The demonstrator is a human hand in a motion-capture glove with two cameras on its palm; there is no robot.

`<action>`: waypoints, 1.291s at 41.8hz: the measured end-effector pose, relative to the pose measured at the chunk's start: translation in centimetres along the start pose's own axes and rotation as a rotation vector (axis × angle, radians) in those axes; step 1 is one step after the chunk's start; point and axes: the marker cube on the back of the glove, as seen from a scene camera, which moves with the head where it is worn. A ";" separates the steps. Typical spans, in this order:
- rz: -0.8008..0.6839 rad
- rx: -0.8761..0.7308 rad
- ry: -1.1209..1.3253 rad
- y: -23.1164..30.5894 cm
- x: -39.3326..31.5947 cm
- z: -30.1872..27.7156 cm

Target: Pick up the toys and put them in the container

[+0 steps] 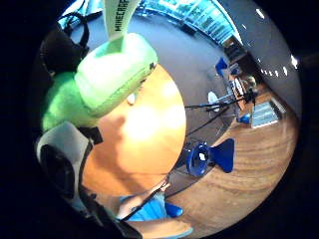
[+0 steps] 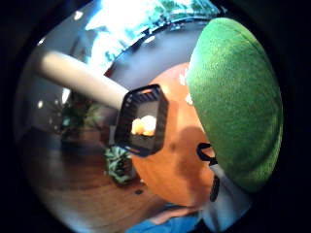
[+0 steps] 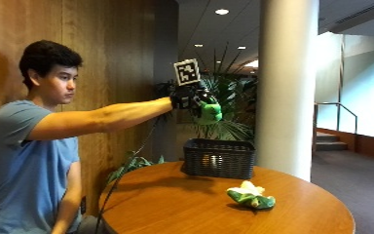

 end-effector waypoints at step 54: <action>-0.278 -0.222 -0.079 0.4 -18.0 8.0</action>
